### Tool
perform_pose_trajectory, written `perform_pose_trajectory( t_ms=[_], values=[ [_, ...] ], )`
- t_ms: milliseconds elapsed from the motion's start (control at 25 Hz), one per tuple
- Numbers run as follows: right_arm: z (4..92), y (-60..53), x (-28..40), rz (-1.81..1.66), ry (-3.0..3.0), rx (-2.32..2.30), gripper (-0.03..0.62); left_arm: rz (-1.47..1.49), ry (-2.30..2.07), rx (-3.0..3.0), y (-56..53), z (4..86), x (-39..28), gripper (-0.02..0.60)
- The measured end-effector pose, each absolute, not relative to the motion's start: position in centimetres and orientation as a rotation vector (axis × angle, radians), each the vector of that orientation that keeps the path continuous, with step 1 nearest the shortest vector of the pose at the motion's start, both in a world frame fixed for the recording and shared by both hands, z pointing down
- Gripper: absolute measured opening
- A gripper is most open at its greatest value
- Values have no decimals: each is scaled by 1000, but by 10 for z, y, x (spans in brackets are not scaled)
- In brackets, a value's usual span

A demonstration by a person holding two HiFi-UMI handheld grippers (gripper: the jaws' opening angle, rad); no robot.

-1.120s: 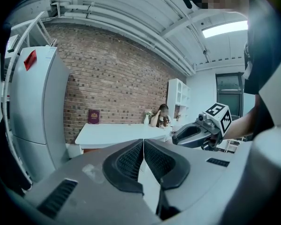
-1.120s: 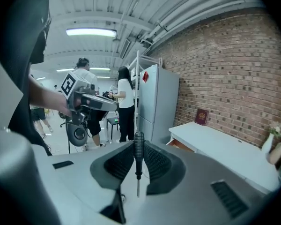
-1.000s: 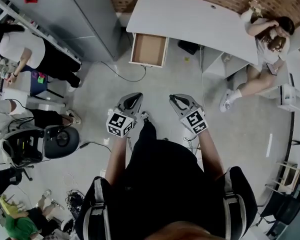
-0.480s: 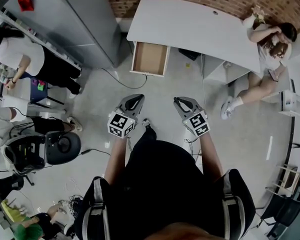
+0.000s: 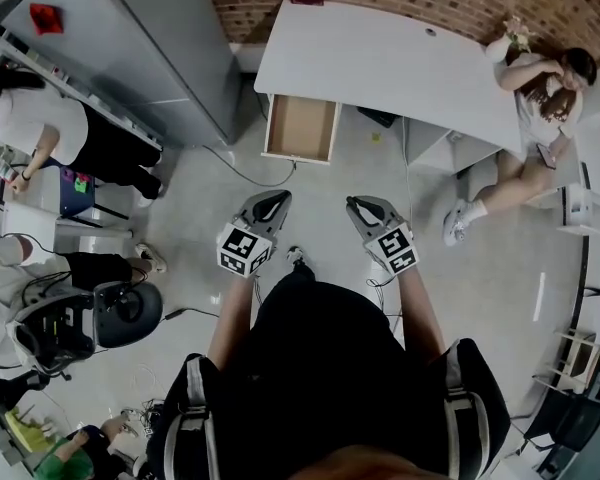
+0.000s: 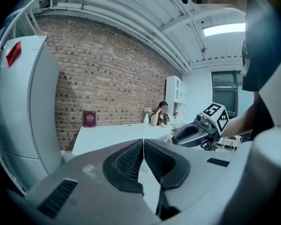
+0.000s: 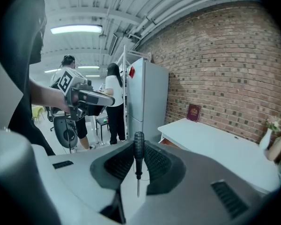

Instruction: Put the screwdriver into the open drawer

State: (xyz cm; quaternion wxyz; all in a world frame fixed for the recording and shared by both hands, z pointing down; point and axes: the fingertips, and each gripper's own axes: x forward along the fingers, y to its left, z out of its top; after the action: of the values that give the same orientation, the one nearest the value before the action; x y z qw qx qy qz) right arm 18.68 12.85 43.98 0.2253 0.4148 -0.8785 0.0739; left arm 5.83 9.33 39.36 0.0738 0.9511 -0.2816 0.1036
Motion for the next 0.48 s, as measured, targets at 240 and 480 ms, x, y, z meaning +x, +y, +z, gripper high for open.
perform_pose_trajectory(
  t_ms=[240,480],
  values=[
    [441,108,170,192,-2426,1129,123,310,-856,2852,78,396,41,17],
    [443,85,142,183,-2431,1107,123,296,-873,2853,57,396,15,17]
  ],
)
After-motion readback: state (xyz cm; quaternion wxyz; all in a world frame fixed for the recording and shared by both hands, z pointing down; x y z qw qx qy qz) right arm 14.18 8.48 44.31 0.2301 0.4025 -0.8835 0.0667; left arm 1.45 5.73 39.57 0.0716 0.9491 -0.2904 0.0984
